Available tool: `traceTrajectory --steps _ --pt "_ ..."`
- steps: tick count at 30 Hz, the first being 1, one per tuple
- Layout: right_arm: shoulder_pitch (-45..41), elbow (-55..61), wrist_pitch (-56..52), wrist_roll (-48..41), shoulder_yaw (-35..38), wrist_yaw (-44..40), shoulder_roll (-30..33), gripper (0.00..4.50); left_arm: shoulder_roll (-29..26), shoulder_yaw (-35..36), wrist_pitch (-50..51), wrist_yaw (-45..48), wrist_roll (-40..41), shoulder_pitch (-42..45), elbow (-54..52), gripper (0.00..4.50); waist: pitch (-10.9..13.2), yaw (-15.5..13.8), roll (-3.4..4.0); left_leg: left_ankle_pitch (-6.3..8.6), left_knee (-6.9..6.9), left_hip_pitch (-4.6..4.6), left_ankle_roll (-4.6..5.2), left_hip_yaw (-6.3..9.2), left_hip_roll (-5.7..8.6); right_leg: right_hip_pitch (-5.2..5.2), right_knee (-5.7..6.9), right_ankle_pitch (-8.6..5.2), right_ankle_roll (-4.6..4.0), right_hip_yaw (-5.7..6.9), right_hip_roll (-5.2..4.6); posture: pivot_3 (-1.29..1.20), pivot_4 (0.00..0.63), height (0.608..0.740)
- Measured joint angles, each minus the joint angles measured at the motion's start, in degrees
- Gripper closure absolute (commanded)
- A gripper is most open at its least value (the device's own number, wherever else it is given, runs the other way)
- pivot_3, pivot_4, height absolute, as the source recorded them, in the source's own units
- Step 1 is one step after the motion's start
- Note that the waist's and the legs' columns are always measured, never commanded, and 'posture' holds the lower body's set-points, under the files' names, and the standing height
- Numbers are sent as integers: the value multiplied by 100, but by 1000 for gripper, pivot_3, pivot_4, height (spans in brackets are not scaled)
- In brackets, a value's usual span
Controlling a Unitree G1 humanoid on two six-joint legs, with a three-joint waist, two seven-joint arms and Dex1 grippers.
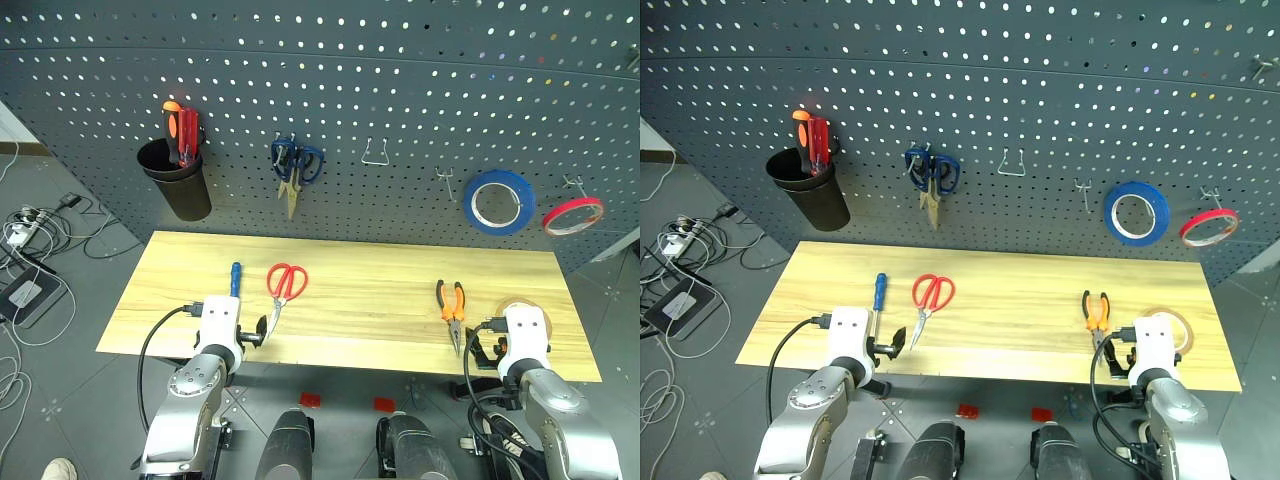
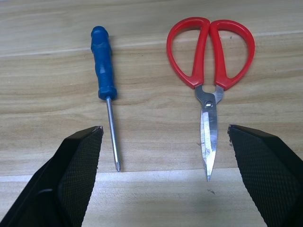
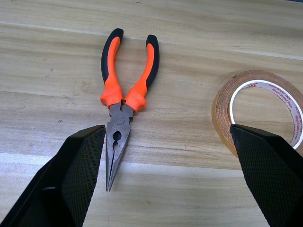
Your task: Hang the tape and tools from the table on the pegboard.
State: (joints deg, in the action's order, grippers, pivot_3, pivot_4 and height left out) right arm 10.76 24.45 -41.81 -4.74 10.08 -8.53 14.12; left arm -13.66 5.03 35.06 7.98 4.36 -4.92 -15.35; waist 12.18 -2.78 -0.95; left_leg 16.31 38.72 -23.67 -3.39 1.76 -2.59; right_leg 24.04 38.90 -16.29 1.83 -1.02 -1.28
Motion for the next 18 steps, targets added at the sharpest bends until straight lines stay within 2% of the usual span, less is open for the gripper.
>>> traceTrajectory --steps 13,18 --pt "168 0 4 -71 -5 0 -11 0 9 53 -56 6 -15 -169 14 36 -18 -5 1 0 1 1 0 -3 0 0 2 0 0 -1 0 110 193 740" --pt "161 0 3 -90 -11 9 -19 0 2 56 -61 16 -14 -148 21 36 -18 -5 0 0 1 0 0 -2 0 0 2 0 0 -1 0 106 214 740"
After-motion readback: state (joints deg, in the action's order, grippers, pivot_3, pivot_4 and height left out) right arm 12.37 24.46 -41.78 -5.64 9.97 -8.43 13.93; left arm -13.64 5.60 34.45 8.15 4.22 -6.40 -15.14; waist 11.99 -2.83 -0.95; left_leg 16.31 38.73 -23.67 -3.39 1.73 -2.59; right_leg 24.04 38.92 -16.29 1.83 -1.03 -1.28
